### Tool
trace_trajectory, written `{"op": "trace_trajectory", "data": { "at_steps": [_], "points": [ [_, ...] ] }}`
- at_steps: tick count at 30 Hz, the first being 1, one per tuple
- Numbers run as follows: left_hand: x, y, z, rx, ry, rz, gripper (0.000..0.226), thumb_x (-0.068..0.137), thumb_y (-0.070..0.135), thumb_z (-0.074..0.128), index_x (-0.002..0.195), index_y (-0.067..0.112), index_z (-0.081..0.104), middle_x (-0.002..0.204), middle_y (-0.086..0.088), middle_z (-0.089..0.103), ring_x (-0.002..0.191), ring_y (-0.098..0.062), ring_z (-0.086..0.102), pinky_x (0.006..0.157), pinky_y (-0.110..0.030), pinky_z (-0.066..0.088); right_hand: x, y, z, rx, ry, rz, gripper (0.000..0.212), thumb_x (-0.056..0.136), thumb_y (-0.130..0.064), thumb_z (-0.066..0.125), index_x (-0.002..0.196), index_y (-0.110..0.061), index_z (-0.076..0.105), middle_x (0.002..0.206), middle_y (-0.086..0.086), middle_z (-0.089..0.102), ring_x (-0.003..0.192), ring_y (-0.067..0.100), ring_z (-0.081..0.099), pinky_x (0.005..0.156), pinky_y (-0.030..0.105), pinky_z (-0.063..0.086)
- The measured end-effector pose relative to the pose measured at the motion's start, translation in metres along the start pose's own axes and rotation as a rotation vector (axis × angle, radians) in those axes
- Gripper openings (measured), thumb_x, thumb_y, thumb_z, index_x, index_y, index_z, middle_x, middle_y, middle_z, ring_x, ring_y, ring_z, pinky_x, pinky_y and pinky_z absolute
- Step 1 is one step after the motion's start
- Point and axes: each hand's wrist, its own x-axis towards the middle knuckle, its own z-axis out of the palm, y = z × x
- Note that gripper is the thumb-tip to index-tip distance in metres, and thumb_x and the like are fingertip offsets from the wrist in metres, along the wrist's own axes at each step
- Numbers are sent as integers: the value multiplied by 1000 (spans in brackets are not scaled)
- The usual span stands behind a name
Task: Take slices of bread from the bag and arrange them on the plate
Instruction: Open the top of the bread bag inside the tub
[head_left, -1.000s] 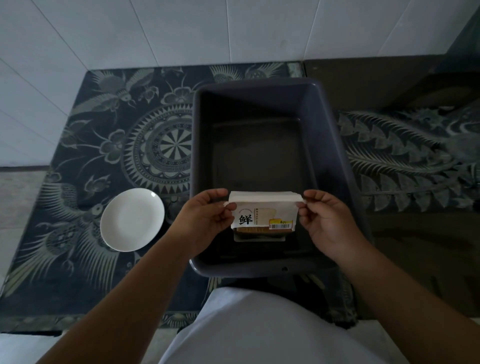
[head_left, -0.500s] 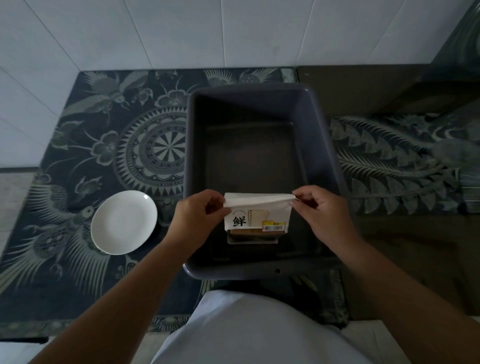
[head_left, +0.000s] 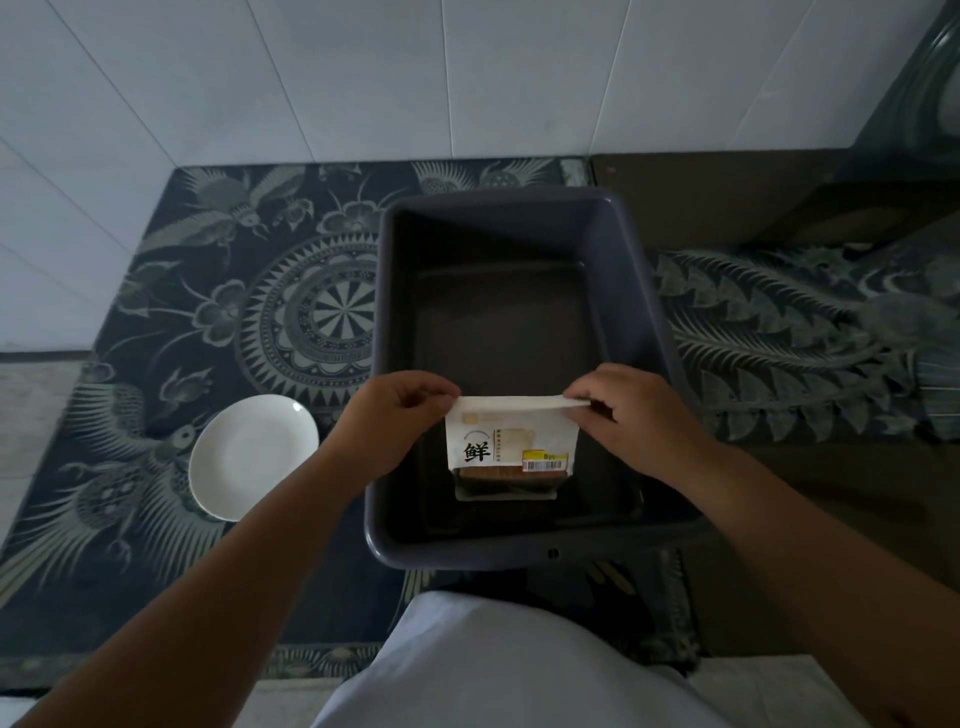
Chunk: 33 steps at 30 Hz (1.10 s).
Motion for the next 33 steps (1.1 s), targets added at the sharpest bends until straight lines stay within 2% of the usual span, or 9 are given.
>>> {"op": "trace_trajectory", "data": {
  "at_steps": [3, 7, 12, 15, 18, 22, 25, 29, 33],
  "points": [
    [-4, -1, 1, 103, -18, 82, 25, 81, 20, 78, 90, 40, 67, 76, 9, 73, 76, 2, 68, 64, -8, 51, 6, 3, -7, 130, -55, 55, 3, 88, -28, 66, 87, -28, 69, 77, -17, 61, 75, -1, 59, 60, 11, 44],
    [5, 4, 5, 334, 66, 224, 5, 89, 23, 69, 91, 27, 72, 67, 14, 64, 64, 7, 60, 55, -7, 44, 15, 10, -4, 312, -167, 260, 22, 93, -38, 57, 77, -26, 65, 68, -9, 63, 63, 3, 58, 55, 17, 43],
    [25, 10, 2, 376, -3, 98, 16, 95, 33, 59, 80, 32, 63, 75, 9, 62, 59, 0, 58, 54, -16, 40, 24, 9, 2, 326, -229, 287, 11, 87, -41, 64, 87, -32, 57, 80, -10, 64, 69, 0, 62, 53, 14, 46],
    [31, 9, 3, 287, -11, 11, 16, 96, 34, 57, 82, 31, 63, 71, 5, 65, 48, 8, 55, 49, -17, 41, 25, 5, 3, 181, -139, 174, 33, 81, -32, 74, 96, -43, 47, 89, -19, 62, 85, -9, 60, 57, 11, 50],
    [37, 14, 1, 232, 3, 20, 13, 95, 33, 58, 84, 30, 64, 70, 7, 65, 49, 5, 55, 50, -19, 43, 29, 6, -3, 127, -2, 74, 23, 87, -28, 68, 97, -39, 50, 85, -16, 63, 80, -2, 61, 59, 12, 45],
    [44, 21, -2, 259, 24, 92, 7, 94, 28, 62, 100, 29, 64, 85, 10, 65, 73, -3, 62, 62, -18, 47, 40, 10, -10, 94, 37, 42, 4, 90, -29, 63, 92, -26, 61, 77, -12, 63, 72, 1, 60, 59, 17, 43],
    [43, 24, -4, 278, -2, 170, 29, 89, 23, 69, 115, 33, 62, 91, 17, 61, 82, 2, 63, 63, -8, 46, 49, 9, -13, 151, 83, 81, 7, 91, -26, 63, 84, -26, 61, 72, -11, 62, 71, 0, 59, 58, 11, 40],
    [45, 27, -2, 291, 69, 291, 7, 91, 22, 67, 97, 24, 71, 79, 18, 64, 76, 14, 60, 61, -3, 45, 56, 7, -18, 262, 65, 129, 11, 91, -29, 62, 80, -30, 62, 69, -9, 63, 68, 2, 59, 59, 8, 41],
    [47, 34, -2, 224, 28, 152, 10, 94, 29, 62, 86, 30, 68, 79, 10, 67, 73, 3, 61, 58, -11, 46, 61, 5, -23, 359, -28, 228, 10, 88, -36, 61, 80, -33, 65, 77, -9, 66, 68, 6, 60, 60, 15, 44]
  ]
}}
